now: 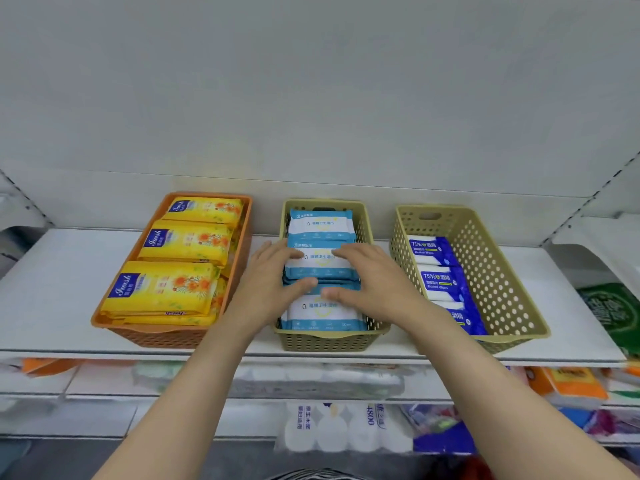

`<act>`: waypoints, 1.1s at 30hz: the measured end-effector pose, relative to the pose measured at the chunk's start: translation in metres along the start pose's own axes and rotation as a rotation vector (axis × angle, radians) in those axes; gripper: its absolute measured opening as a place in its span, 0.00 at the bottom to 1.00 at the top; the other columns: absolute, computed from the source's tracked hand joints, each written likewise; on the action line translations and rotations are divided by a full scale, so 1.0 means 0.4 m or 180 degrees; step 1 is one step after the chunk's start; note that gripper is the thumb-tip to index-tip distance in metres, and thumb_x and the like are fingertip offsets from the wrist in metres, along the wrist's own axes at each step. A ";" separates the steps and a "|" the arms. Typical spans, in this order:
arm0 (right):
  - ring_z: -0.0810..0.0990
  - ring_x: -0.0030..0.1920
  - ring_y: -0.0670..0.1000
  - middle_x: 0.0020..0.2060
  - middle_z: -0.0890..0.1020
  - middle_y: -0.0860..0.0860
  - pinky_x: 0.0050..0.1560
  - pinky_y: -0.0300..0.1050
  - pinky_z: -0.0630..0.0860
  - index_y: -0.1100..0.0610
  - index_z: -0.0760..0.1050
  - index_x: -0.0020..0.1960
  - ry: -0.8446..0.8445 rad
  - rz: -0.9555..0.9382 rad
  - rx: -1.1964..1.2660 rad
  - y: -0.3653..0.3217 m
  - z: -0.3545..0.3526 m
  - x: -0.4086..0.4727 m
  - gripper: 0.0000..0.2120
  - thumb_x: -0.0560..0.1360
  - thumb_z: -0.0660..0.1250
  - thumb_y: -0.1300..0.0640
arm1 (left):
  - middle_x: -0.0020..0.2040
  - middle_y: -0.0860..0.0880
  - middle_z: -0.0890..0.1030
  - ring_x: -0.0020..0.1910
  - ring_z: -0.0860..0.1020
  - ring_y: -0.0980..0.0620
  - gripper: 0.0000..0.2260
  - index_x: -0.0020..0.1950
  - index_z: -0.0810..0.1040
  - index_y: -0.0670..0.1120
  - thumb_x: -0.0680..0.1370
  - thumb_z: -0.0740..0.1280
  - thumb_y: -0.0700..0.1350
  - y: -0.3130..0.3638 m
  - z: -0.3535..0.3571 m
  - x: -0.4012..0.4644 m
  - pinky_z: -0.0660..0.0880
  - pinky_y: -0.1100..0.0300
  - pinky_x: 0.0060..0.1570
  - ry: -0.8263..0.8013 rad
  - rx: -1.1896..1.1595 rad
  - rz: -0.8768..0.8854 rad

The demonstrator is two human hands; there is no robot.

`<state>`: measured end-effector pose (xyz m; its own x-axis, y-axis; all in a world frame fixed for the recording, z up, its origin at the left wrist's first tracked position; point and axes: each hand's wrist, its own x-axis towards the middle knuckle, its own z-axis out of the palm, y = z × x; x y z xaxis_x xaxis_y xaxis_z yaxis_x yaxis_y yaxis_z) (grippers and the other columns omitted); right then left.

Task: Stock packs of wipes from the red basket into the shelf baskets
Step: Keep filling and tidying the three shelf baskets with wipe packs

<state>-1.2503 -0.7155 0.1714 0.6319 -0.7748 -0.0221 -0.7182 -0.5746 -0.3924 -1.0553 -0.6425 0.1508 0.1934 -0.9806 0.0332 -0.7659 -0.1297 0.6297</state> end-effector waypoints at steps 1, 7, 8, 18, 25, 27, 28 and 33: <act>0.54 0.78 0.49 0.78 0.60 0.49 0.77 0.50 0.55 0.50 0.60 0.79 0.0136 0.0011 -0.0018 -0.006 0.005 0.009 0.34 0.78 0.61 0.36 | 0.77 0.52 0.63 0.79 0.57 0.50 0.26 0.73 0.69 0.52 0.77 0.68 0.57 0.004 -0.003 0.003 0.58 0.50 0.75 0.0161 -0.0087 -0.0021; 0.32 0.78 0.49 0.80 0.38 0.48 0.79 0.54 0.38 0.48 0.40 0.81 -0.0184 0.0199 -0.0363 -0.060 0.099 0.065 0.31 0.83 0.42 0.38 | 0.72 0.58 0.68 0.69 0.68 0.59 0.22 0.78 0.58 0.56 0.84 0.58 0.51 0.010 0.030 0.029 0.68 0.57 0.67 0.0233 -0.1251 -0.0236; 0.31 0.78 0.49 0.80 0.37 0.49 0.79 0.53 0.37 0.47 0.39 0.81 -0.0251 0.0261 -0.0409 -0.057 0.114 0.067 0.31 0.83 0.42 0.37 | 0.69 0.61 0.69 0.66 0.70 0.61 0.22 0.79 0.57 0.58 0.85 0.57 0.51 0.007 0.039 0.028 0.72 0.63 0.60 0.0156 -0.1398 -0.0317; 0.29 0.77 0.51 0.79 0.33 0.50 0.78 0.54 0.37 0.47 0.33 0.80 -0.0428 0.0410 -0.0744 -0.039 0.159 0.076 0.34 0.81 0.39 0.34 | 0.65 0.63 0.69 0.49 0.74 0.70 0.24 0.79 0.51 0.61 0.84 0.55 0.55 -0.007 0.054 0.033 0.74 0.73 0.40 0.0034 -0.1756 -0.0635; 0.29 0.77 0.51 0.79 0.34 0.51 0.78 0.55 0.34 0.48 0.34 0.80 -0.0451 0.0398 -0.0819 -0.057 0.138 0.087 0.32 0.81 0.38 0.36 | 0.63 0.62 0.70 0.51 0.75 0.67 0.22 0.79 0.54 0.61 0.85 0.52 0.56 -0.022 0.061 0.037 0.73 0.68 0.46 0.0154 -0.1936 -0.0657; 0.28 0.77 0.49 0.79 0.34 0.50 0.77 0.54 0.33 0.47 0.35 0.80 -0.0301 0.0331 -0.0707 -0.071 0.142 0.094 0.31 0.82 0.38 0.37 | 0.67 0.62 0.68 0.59 0.74 0.63 0.22 0.79 0.55 0.60 0.85 0.52 0.54 -0.028 0.065 0.035 0.72 0.65 0.55 0.0232 -0.2043 -0.0637; 0.28 0.77 0.49 0.79 0.34 0.50 0.77 0.53 0.33 0.47 0.36 0.80 -0.0285 0.0289 -0.0664 -0.075 0.148 0.098 0.30 0.82 0.38 0.37 | 0.68 0.61 0.68 0.64 0.71 0.61 0.21 0.80 0.56 0.59 0.86 0.52 0.53 -0.035 0.070 0.036 0.69 0.65 0.59 0.0283 -0.2114 -0.0649; 0.31 0.78 0.49 0.80 0.36 0.50 0.78 0.53 0.35 0.46 0.38 0.81 -0.0288 0.0237 -0.0616 -0.066 0.172 0.105 0.31 0.82 0.40 0.36 | 0.70 0.58 0.70 0.66 0.70 0.62 0.19 0.79 0.62 0.54 0.86 0.51 0.48 -0.043 0.082 0.039 0.68 0.74 0.56 0.0378 -0.2385 -0.0839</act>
<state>-1.1848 -0.7148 0.1175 0.5922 -0.7952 -0.1302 -0.8009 -0.5633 -0.2029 -1.0591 -0.6605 0.1152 0.4067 -0.9038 -0.1335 -0.0787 -0.1802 0.9805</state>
